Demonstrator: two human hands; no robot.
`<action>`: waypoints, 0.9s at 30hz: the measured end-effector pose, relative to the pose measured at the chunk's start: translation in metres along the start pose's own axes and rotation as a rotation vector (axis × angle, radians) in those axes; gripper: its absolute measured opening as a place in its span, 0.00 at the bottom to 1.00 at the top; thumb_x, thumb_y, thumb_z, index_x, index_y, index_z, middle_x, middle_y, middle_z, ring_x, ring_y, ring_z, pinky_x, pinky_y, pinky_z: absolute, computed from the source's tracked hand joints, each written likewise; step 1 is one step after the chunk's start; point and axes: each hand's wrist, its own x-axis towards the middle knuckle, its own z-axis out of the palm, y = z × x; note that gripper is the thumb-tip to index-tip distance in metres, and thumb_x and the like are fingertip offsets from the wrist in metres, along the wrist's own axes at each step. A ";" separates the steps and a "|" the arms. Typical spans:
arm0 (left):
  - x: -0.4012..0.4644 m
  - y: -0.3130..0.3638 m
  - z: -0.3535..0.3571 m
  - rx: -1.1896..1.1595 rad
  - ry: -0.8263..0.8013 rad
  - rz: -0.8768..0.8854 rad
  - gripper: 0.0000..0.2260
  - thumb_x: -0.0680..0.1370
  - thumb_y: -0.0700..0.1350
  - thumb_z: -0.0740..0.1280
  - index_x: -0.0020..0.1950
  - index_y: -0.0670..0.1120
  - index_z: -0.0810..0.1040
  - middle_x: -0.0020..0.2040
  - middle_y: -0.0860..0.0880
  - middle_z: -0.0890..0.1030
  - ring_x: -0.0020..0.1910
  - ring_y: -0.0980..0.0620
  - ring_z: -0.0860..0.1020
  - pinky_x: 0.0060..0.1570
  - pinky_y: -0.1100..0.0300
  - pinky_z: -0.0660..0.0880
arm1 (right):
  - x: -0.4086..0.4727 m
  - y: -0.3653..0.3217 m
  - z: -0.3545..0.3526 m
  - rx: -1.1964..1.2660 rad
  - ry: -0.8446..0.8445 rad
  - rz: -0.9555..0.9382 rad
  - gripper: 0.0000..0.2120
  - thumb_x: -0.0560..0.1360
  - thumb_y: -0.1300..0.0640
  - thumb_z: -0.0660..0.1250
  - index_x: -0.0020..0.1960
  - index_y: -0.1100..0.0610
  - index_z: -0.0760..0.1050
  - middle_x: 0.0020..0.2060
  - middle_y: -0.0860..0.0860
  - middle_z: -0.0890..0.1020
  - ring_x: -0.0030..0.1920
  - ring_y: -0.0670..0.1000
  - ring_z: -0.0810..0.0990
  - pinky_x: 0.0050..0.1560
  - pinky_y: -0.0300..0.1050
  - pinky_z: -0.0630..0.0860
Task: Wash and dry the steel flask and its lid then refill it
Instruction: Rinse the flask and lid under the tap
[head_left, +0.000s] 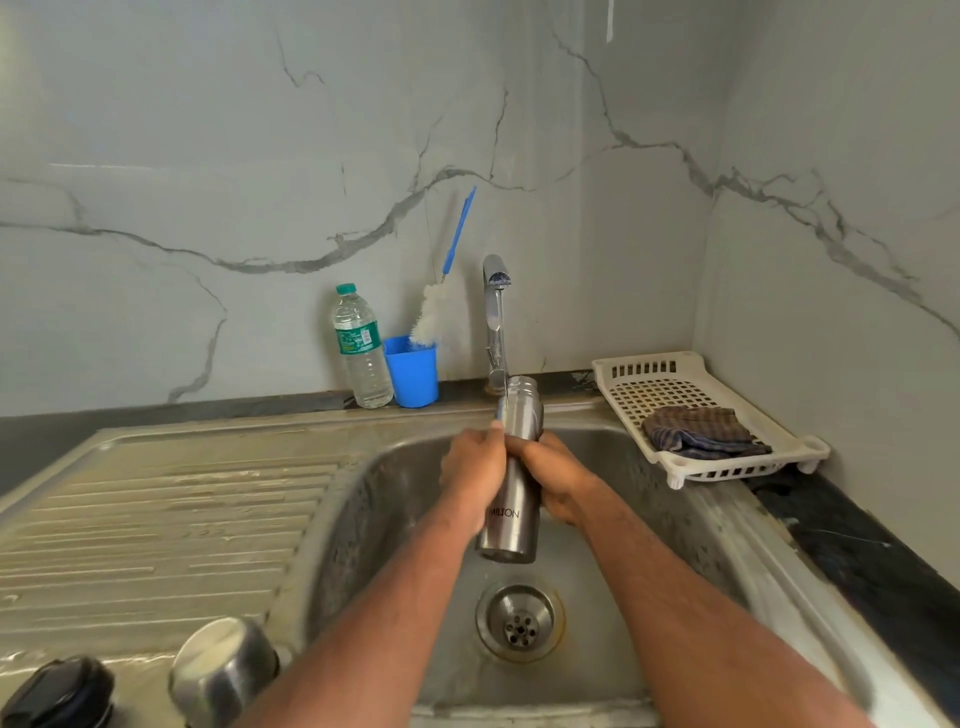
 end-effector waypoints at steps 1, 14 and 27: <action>-0.007 -0.007 -0.001 0.003 -0.033 -0.014 0.15 0.81 0.61 0.59 0.52 0.51 0.76 0.50 0.47 0.82 0.49 0.46 0.82 0.55 0.46 0.80 | -0.003 -0.001 0.000 0.006 -0.009 0.006 0.17 0.77 0.53 0.72 0.62 0.61 0.78 0.49 0.59 0.87 0.50 0.58 0.87 0.50 0.52 0.84; -0.010 -0.028 -0.035 -0.001 -0.265 0.127 0.35 0.66 0.47 0.82 0.67 0.58 0.69 0.58 0.53 0.80 0.54 0.53 0.80 0.57 0.52 0.79 | -0.001 -0.017 0.002 0.066 0.000 0.035 0.22 0.81 0.44 0.65 0.70 0.53 0.68 0.59 0.55 0.82 0.59 0.57 0.81 0.63 0.62 0.77; -0.019 -0.029 -0.050 -0.558 -0.611 -0.211 0.22 0.75 0.52 0.72 0.67 0.44 0.79 0.53 0.38 0.84 0.50 0.41 0.83 0.61 0.41 0.78 | 0.006 -0.017 -0.009 0.267 -0.048 0.028 0.30 0.73 0.36 0.73 0.67 0.53 0.75 0.60 0.57 0.83 0.62 0.58 0.81 0.65 0.61 0.77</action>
